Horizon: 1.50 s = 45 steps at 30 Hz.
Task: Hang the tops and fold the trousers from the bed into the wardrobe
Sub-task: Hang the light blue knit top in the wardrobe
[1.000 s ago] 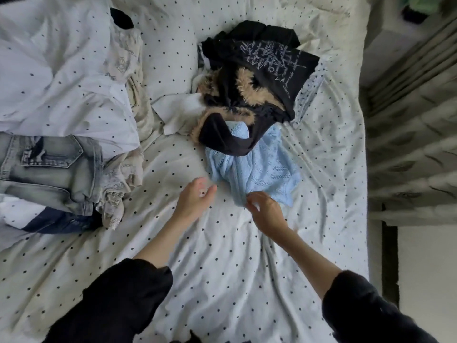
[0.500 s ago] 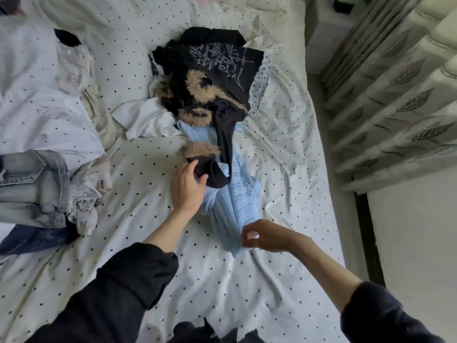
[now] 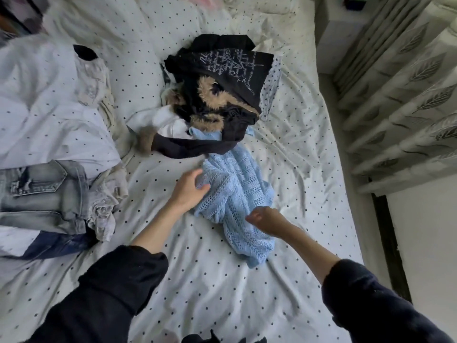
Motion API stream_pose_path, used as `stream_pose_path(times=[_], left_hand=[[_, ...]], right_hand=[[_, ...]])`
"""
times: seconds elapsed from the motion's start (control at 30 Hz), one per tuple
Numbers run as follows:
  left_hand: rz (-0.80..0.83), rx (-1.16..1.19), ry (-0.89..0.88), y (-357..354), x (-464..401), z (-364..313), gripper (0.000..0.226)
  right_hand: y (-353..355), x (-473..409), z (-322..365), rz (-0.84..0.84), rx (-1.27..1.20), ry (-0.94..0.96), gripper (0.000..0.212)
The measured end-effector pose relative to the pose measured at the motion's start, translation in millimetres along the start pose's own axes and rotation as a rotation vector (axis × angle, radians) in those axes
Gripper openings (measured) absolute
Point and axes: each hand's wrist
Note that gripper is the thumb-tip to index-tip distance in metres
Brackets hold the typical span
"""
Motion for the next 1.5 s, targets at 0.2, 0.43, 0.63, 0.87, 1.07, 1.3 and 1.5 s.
stream_pose_path(times=[0.2,0.43,0.63,0.87,1.07,1.3,1.5], left_hand=[[-0.004,0.167,0.066,-29.9,-4.1,18.3,0.047],[-0.377,0.122,0.202,15.3,22.4,53.2,0.018],[-0.416,0.102,0.258,21.7,35.4,88.6,0.019],[-0.526,-0.164,-0.072,-19.1,44.6,28.3,0.029],[-0.138,-0.146,-0.214,-77.9,75.8,-39.6,0.047],[-0.467,0.131,-0.112,-48.5,87.2,-81.3,0.021],[-0.524,0.139,-0.126,26.2,139.0,-60.4,0.014]], right_hand=[[-5.3,-23.3,11.0,-0.188,-0.124,-0.054,0.035],[6.6,-39.4,-31.0,-0.218,-0.197,-0.298,0.039],[17.8,-56.0,-23.0,-0.219,-0.907,-0.369,0.011],[30.4,-13.7,1.1,-0.348,-0.942,-0.102,0.026],[63.3,39.3,39.0,-0.238,-0.998,0.119,0.026],[83.9,92.1,93.0,-0.24,-0.879,0.365,0.027],[104.7,113.6,110.9,-0.583,-0.175,0.431,0.012]])
Point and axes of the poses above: each hand's wrist, its own x-axis away from the middle knuckle, its own y-axis out of the back of the hand, z = x × y, and after that the axes turned 8 degrees about z, right-handed
